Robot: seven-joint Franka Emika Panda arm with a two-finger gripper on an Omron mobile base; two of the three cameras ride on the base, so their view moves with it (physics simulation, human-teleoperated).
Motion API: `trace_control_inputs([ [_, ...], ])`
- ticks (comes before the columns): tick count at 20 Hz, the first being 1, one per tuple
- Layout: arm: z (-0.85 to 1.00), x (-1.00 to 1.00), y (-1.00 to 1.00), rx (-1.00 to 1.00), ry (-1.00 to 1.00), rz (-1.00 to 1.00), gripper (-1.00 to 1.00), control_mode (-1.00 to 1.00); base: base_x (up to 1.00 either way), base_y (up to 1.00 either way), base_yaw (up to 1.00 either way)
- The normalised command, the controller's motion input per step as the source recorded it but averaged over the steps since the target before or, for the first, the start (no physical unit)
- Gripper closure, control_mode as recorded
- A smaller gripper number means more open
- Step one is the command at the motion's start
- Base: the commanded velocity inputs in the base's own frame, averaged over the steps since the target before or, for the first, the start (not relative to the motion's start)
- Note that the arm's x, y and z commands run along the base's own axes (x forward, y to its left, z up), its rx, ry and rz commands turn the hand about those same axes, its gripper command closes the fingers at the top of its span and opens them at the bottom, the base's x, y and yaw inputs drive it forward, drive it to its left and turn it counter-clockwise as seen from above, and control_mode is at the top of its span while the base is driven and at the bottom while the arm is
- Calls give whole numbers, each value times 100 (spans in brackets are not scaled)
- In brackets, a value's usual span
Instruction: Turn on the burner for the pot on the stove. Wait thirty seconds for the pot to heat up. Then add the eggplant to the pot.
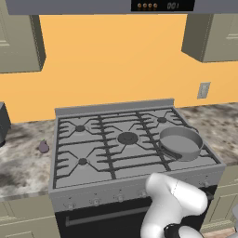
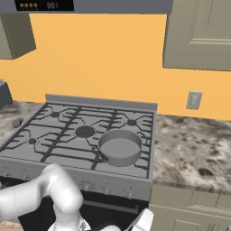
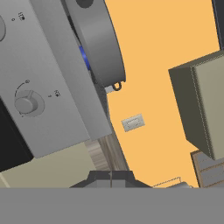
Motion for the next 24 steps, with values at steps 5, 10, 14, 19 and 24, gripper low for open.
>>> trace_control_inputs([
  [5,0,0,0,0,0,0,100,-100,0,0,0],
  [10,0,0,0,0,0,0,100,-100,0,0,0],
  [14,0,0,0,0,0,0,100,-100,0,0,0],
  [19,0,0,0,0,0,0,100,-100,0,0,0],
  [24,0,0,0,0,0,0,100,-100,0,0,0],
])
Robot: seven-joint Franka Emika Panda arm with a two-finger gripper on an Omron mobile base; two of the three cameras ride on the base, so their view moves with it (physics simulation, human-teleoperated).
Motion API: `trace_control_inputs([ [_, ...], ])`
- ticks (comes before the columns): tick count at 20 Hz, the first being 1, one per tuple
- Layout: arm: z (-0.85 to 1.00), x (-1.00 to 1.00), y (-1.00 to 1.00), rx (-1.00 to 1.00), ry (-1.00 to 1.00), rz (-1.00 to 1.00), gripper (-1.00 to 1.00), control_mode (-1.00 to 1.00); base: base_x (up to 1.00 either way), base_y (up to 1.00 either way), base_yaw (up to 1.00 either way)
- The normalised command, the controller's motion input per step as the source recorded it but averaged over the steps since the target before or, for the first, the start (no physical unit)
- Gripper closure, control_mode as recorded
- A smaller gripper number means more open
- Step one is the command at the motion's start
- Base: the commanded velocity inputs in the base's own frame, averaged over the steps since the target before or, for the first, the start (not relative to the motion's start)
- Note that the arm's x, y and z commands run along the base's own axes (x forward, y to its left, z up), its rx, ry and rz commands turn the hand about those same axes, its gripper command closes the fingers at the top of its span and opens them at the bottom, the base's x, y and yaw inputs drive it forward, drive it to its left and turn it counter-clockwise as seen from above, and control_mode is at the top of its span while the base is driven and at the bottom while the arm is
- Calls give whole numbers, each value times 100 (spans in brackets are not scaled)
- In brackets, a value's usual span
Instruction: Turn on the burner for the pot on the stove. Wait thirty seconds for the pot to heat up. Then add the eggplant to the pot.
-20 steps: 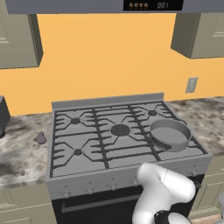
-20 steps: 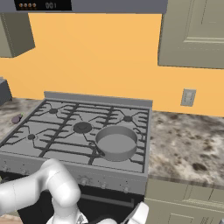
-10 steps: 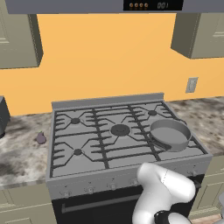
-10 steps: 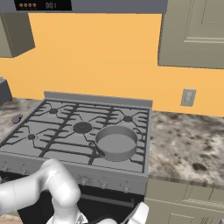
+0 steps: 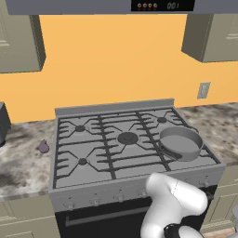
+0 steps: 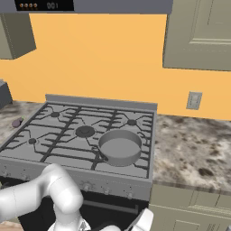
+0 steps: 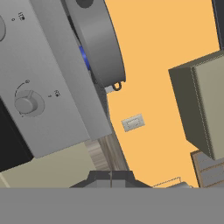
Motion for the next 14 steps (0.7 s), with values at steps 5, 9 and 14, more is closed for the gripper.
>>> trace_control_inputs([
  [5,0,0,0,0,0,0,100,-100,0,0,0],
  [9,0,0,0,0,0,0,100,-100,0,0,0],
  [14,0,0,0,0,0,0,100,-100,0,0,0],
])
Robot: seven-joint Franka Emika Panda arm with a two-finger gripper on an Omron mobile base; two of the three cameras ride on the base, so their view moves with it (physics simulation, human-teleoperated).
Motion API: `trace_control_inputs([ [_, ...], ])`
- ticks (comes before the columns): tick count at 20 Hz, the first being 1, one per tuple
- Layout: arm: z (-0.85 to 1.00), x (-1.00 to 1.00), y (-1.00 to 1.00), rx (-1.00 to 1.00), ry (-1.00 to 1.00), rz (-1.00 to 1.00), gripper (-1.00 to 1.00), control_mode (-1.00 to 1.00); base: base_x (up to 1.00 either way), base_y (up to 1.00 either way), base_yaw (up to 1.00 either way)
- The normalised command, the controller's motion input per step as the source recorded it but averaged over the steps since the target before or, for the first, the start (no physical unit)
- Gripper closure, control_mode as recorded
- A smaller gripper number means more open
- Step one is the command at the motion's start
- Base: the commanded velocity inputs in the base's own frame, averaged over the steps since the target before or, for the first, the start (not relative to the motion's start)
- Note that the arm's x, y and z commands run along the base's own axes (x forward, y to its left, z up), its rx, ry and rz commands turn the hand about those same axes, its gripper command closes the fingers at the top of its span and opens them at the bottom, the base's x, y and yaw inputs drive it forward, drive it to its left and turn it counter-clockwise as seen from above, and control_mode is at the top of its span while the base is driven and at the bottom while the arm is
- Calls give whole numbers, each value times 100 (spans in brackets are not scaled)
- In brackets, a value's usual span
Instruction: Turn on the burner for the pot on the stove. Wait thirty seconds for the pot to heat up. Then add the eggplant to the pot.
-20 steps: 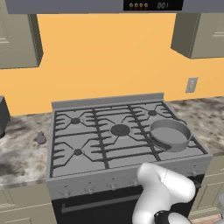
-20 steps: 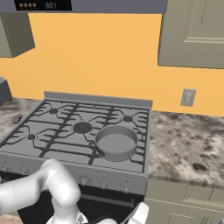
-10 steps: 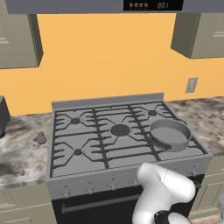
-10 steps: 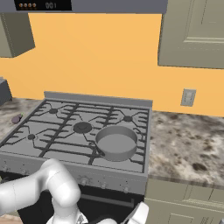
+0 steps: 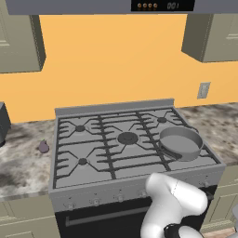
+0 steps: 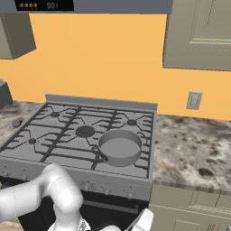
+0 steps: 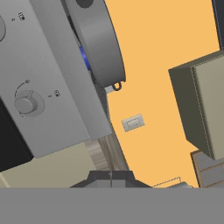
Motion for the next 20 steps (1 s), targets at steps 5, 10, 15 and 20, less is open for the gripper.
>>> trace_control_inputs([
  [5,0,0,0,0,0,0,100,-100,0,0,0],
  [10,0,0,0,0,0,0,100,-100,0,0,0],
  [15,0,0,0,0,0,0,100,-100,0,0,0],
  [20,0,0,0,0,0,0,100,-100,0,0,0],
])
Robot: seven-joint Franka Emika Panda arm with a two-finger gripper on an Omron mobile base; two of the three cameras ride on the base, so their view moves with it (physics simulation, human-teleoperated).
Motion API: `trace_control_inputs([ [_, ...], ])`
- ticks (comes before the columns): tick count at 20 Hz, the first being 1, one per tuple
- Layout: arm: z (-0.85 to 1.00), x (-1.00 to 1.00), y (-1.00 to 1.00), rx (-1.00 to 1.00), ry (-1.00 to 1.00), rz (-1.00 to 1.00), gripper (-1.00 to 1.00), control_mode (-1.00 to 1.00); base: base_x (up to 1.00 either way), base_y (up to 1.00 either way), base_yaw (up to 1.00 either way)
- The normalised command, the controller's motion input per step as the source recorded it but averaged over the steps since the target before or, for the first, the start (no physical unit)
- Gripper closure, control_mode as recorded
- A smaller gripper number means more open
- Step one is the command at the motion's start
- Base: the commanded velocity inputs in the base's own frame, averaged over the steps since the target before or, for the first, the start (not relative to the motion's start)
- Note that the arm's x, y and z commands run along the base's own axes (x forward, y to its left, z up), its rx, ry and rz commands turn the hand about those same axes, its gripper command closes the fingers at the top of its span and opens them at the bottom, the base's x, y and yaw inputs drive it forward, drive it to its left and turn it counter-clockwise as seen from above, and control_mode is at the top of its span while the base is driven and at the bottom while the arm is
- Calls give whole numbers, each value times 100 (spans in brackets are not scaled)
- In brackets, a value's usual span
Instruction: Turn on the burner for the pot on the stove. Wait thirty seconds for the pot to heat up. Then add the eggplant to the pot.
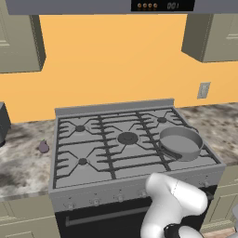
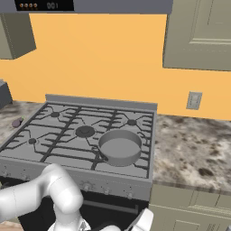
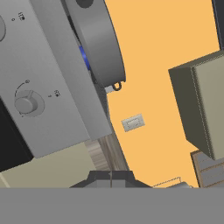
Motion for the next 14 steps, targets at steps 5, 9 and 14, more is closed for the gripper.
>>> trace_control_inputs([
  [5,0,0,0,0,0,0,100,-100,0,0,0],
  [9,0,0,0,0,0,0,100,-100,0,0,0],
  [14,0,0,0,0,0,0,100,-100,0,0,0],
])
